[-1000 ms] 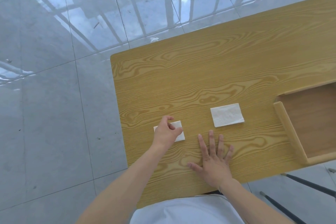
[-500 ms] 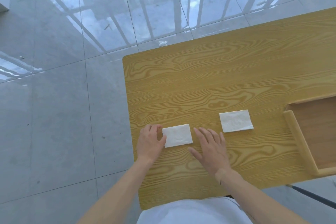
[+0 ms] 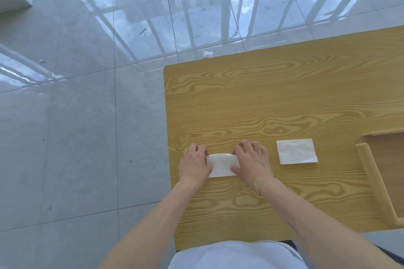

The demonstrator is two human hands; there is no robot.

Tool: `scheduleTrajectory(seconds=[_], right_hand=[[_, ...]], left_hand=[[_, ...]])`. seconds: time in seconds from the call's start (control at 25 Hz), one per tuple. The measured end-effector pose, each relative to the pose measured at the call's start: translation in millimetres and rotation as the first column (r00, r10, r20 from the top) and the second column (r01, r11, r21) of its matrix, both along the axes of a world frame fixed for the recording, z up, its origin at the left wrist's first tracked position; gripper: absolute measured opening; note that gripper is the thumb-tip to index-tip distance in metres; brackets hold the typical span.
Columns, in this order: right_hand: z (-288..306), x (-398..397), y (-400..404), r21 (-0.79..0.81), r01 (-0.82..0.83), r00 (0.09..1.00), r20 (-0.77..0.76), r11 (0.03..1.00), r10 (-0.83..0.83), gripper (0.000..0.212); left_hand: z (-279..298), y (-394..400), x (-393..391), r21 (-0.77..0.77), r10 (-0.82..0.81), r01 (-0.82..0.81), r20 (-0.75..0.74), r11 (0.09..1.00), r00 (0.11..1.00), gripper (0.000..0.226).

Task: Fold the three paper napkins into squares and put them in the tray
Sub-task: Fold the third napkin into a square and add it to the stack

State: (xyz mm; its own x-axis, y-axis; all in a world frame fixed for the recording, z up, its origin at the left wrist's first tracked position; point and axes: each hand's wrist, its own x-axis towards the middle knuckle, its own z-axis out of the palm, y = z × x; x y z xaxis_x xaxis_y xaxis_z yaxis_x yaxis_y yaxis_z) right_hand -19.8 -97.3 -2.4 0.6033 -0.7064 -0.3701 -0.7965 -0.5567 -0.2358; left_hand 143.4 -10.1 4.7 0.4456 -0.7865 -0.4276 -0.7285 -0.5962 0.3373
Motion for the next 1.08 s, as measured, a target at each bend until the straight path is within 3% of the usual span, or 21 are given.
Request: scheduleTrajectory(seconds=[0.12, 0.28, 0.48, 0.6, 0.72, 1.08], right_hand=[[2, 4, -1, 0.039, 0.002, 1.0, 0.017, 0.999, -0.002, 0.042], [4, 2, 6, 0.083, 0.024, 0.999, 0.029, 0.996, -0.027, 0.058], [14, -17, 18, 0.195, 0.158, 0.947, 0.247, 0.968, -0.204, 0.012], [25, -28, 27, 0.237, 0.162, 0.884, 0.396, 0.958, -0.248, 0.013], [31, -33, 33, 0.191, 0.172, 0.846, 0.475, 0.966, -0.244, 0.018], [18, -39, 41, 0.213, 0.221, 0.853, 0.43, 0.952, -0.295, 0.013]], left_hand=[[2, -2, 0, -0.011, -0.009, 0.009, -0.058, 1.0, 0.998, 0.023], [5, 6, 1, -0.025, 0.03, -0.036, -0.211, 0.999, 0.977, 0.017], [12, 25, 7, -0.097, 0.146, -0.215, -0.47, 0.972, 0.87, 0.023], [17, 35, 9, -0.156, 0.126, -0.26, -0.575, 0.953, 0.809, 0.021], [15, 40, 8, -0.182, 0.097, -0.25, -0.592, 0.951, 0.8, 0.022], [-1, 44, 3, -0.121, 0.15, -0.258, -0.556, 0.959, 0.817, 0.022]])
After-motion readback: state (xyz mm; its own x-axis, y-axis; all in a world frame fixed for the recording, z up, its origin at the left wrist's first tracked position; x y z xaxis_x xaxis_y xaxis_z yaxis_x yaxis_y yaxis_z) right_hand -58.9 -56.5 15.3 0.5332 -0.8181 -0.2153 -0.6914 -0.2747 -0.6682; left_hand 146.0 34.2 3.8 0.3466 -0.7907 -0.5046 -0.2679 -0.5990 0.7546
